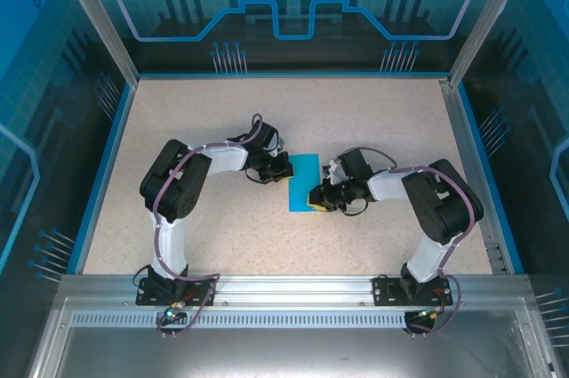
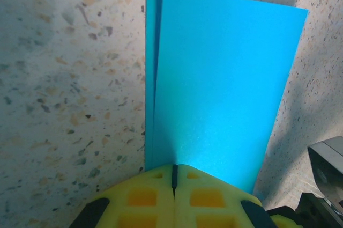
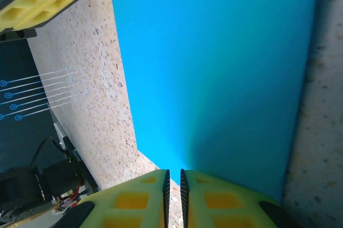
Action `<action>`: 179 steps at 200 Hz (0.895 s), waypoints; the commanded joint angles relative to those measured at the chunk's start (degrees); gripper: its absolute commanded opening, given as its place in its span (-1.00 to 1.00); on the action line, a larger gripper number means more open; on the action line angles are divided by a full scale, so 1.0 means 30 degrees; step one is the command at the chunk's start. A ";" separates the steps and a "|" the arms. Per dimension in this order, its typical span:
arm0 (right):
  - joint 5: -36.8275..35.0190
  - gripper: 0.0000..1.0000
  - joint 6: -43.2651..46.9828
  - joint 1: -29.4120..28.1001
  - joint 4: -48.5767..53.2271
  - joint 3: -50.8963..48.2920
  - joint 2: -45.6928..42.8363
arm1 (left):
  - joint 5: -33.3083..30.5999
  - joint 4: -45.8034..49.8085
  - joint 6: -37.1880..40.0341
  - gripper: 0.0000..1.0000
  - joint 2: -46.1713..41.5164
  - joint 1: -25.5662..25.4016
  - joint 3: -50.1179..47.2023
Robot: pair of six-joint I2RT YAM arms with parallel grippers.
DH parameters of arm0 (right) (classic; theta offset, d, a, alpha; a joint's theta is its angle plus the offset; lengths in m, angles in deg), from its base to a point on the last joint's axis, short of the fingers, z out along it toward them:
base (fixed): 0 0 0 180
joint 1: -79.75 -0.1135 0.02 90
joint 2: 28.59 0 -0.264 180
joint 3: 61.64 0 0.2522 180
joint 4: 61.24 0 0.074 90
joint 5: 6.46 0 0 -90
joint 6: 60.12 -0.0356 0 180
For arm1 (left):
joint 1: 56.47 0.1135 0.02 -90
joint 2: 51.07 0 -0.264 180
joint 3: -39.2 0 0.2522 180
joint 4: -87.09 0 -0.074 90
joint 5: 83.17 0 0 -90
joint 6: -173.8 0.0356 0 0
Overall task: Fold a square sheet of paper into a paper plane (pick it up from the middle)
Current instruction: Fold the square sheet of paper in half at the center of the table.
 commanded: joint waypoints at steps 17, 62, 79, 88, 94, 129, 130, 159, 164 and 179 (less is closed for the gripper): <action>-0.0288 -0.69 0.0367 -0.0202 0.0542 -0.0613 0.0665 | -0.2783 0.4067 0.0207 -1.00 0.1174 0.0060 -0.1007; -0.0168 -0.69 0.0669 0.0164 0.0847 -0.0390 -0.0373 | -0.2763 0.4038 0.0229 -1.00 0.1153 0.0060 -0.1036; -0.0661 -0.69 0.0999 0.0221 0.1313 0.0706 -0.1126 | -0.2727 0.4012 0.0243 -1.00 0.1167 0.0060 -0.1028; -0.0838 -0.69 0.1119 0.0341 0.1380 0.1125 -0.1211 | -0.2700 0.4018 0.0265 -1.00 0.1167 0.0061 -0.1034; -0.0958 -0.69 0.1139 0.0448 0.1288 0.1360 -0.1063 | -0.2697 0.3988 0.0266 -1.00 0.1174 0.0062 -0.1038; -0.1091 -0.73 0.1309 0.0683 0.0917 0.2312 0.0783 | -0.2654 0.3957 0.0237 -1.00 0.1160 0.0065 -0.1059; -0.1108 -0.74 0.1330 0.0680 0.0940 0.2329 0.0826 | -0.2648 0.3955 0.0251 -1.00 0.1167 0.0063 -0.1061; -0.1361 -0.74 0.1744 0.0590 0.1462 0.2009 0.1136 | -0.2676 0.3963 0.0222 -1.00 0.1198 0.0060 -0.1115; -0.1337 -0.74 0.1852 0.0589 0.1589 0.1901 0.1131 | -0.2699 0.3978 0.0224 -1.00 0.1182 0.0064 -0.1104; -0.1183 -0.74 0.2145 0.0600 0.2087 0.1633 0.1163 | -0.2714 0.3925 0.0157 -1.00 0.1250 0.0060 -0.1122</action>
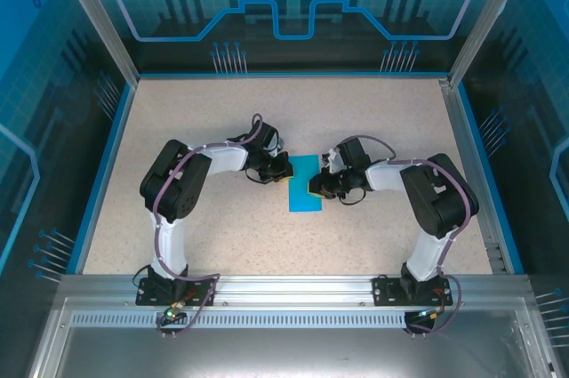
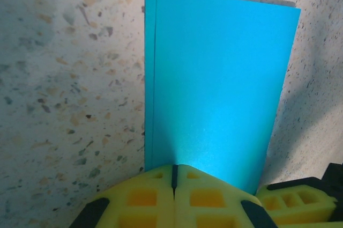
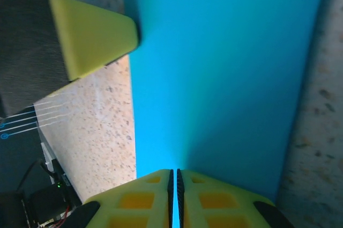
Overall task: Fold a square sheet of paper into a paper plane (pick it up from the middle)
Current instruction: Fold the square sheet of paper in half at the center of the table.
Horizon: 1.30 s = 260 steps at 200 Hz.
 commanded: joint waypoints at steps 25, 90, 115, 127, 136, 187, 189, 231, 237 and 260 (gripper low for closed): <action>0.0288 -0.74 0.1370 0.0008 0.1933 -0.1228 0.0035 | -0.2755 0.3817 0.0030 -1.00 0.1292 0.0069 -0.1208; 0.0319 -0.74 0.2817 -0.0536 0.4803 -0.2800 -0.1339 | -0.2906 0.3538 -0.0234 -1.00 0.1462 0.0068 -0.1415; -0.0105 -0.74 0.3134 -0.0918 0.6083 -0.2905 -0.2003 | -0.2913 0.3529 -0.0200 -1.00 0.1442 0.0068 -0.1397; -0.0282 -0.74 0.3138 -0.0899 0.6196 -0.2911 -0.2622 | -0.2883 0.3545 -0.0131 -1.00 0.1387 0.0068 -0.1371; -0.0409 -0.74 0.3084 -0.0824 0.6263 -0.2660 -0.3211 | -0.2853 0.3562 -0.0045 -1.00 0.1325 0.0068 -0.1347; -0.2668 -0.72 0.2297 -0.0648 0.5094 -0.0808 -0.5597 | -0.1326 0.3390 0.1030 -0.93 -0.0322 0.0067 -0.0193; -0.2826 -0.73 0.2276 -0.0677 0.5112 -0.0755 -0.5563 | -0.1227 0.3382 0.1072 -0.92 -0.0423 0.0068 -0.0106; -0.4796 -0.75 0.2359 -0.1658 0.5882 0.0789 -0.3624 | 0.0875 0.2667 0.0913 -0.74 -0.1861 0.0064 0.1424; -0.5073 -0.76 0.2305 -0.1839 0.6040 0.1093 -0.3316 | 0.0905 0.2612 0.0807 -0.71 -0.2045 0.0064 0.1532; -0.6020 -0.77 0.1877 -0.2547 0.6548 0.1919 -0.2098 | -0.0009 0.2744 0.0564 -0.59 -0.2860 0.0068 0.1364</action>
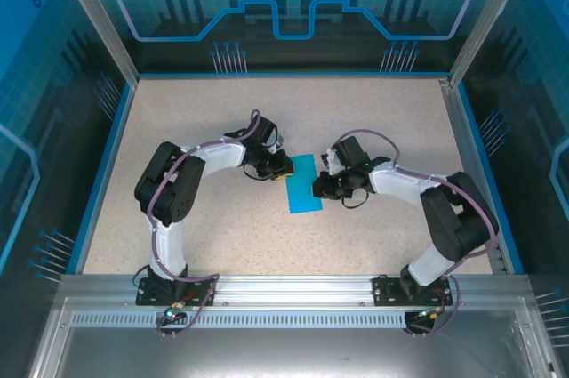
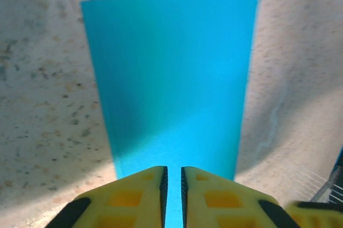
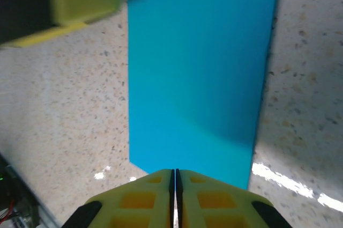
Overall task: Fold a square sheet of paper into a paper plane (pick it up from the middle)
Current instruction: Fold the square sheet of paper in half at the center of the table.
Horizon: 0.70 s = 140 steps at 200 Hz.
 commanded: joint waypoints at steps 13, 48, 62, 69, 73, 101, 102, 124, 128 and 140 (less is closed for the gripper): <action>-0.2051 -0.78 -0.0843 -0.1004 0.1652 0.1261 0.1690 | -0.1121 0.0819 -0.0083 -0.55 -0.2179 0.0075 0.0078; -0.3662 -0.78 -0.2513 -0.2273 0.2899 0.1533 0.2345 | -0.3628 0.1489 -0.0576 -0.52 -0.3734 0.0278 -0.1338; -0.3443 -0.78 -0.3548 -0.2939 0.2643 0.1619 0.2672 | -0.4141 0.1416 -0.0852 -0.51 -0.4383 0.0459 -0.2007; -0.3335 -0.77 -0.4046 -0.3239 0.2508 0.1815 0.2941 | -0.4320 0.1381 -0.0993 -0.51 -0.4658 0.0590 -0.2386; -0.3294 -0.77 -0.4337 -0.3364 0.2351 0.1912 0.3048 | -0.4379 0.1295 -0.1059 -0.51 -0.4845 0.0659 -0.2593; -0.2852 -0.75 -0.6057 -0.3906 0.0278 0.2717 0.3981 | -0.4519 0.0805 -0.1632 -0.51 -0.5994 0.1107 -0.4122; -0.2857 -0.75 -0.6115 -0.3907 0.0242 0.2769 0.4038 | -0.4518 0.0795 -0.1656 -0.51 -0.6042 0.1126 -0.4176; -0.2747 -0.76 -0.6530 -0.3692 -0.1303 0.3754 0.4798 | -0.4169 0.0298 -0.1811 -0.51 -0.6844 0.1145 -0.5188; -0.2682 -0.76 -0.6567 -0.3577 -0.1517 0.3954 0.4916 | -0.4075 0.0241 -0.1804 -0.51 -0.6954 0.1144 -0.5348; -0.2019 -0.76 -0.6349 -0.3164 -0.2130 0.4374 0.4975 | -0.3677 0.0018 -0.1798 -0.51 -0.7350 0.1144 -0.5735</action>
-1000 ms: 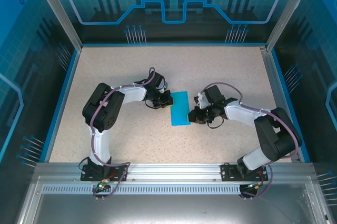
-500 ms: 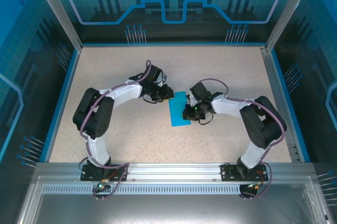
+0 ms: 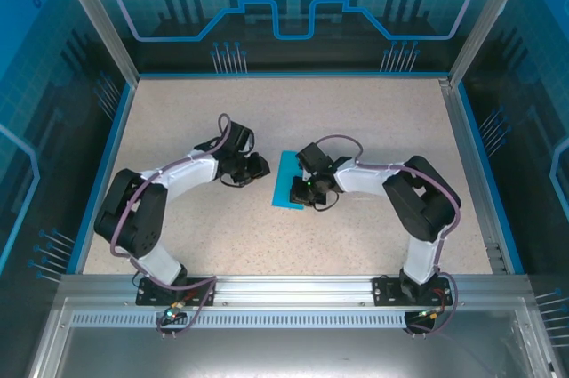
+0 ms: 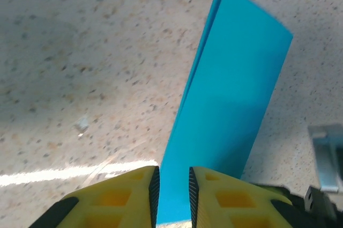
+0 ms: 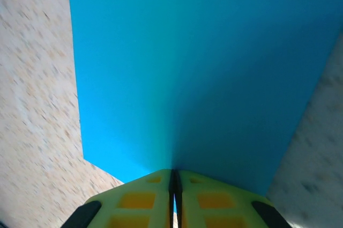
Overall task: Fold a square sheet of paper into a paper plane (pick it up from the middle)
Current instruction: Fold the square sheet of paper in half at the center of the table.
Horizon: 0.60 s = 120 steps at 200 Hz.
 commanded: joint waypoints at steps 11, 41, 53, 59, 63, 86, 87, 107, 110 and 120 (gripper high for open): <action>0.1157 -0.76 -0.0319 0.0751 -0.2520 0.0832 0.0179 | 0.0685 -0.0646 -0.0460 -0.53 -0.1540 -0.0042 -0.1106; 0.3276 -0.74 0.1890 0.2016 -0.2907 -0.0220 -0.1570 | 0.1294 -0.1477 -0.1112 -0.57 -0.2260 -0.0949 -0.1903; 0.3662 -0.75 0.3083 0.2635 -0.1990 -0.0167 -0.1649 | 0.1661 -0.2170 -0.1675 -0.62 -0.2207 -0.1472 -0.2144; 0.3941 -0.76 0.3650 0.2943 -0.1576 -0.0059 -0.1476 | 0.1694 -0.2498 -0.1994 -0.66 -0.2112 -0.1768 -0.2194; 0.4178 -0.76 0.3924 0.3248 -0.1361 -0.0010 -0.1298 | 0.1710 -0.2727 -0.2226 -0.69 -0.2022 -0.2009 -0.2249; 0.5719 -0.80 0.5100 0.4408 -0.1118 0.0314 -0.0260 | 0.1823 -0.4384 -0.3610 -0.82 -0.1276 -0.3467 -0.2375; 0.5754 -0.80 0.5158 0.4452 -0.1090 0.0343 -0.0207 | 0.1847 -0.4453 -0.3637 -0.83 -0.1220 -0.3517 -0.2367; 0.6270 -0.83 0.6392 0.4563 -0.0392 0.1067 0.0355 | 0.2017 -0.4945 -0.4127 -0.92 -0.0081 -0.4608 -0.1691; 0.6340 -0.83 0.6524 0.4578 -0.0294 0.1148 0.0412 | 0.2017 -0.4981 -0.4170 -0.94 0.0073 -0.4729 -0.1599; 0.6512 -0.85 0.6872 0.4584 -0.0072 0.1380 0.0656 | 0.1961 -0.4934 -0.4335 -0.98 0.0695 -0.5073 -0.1224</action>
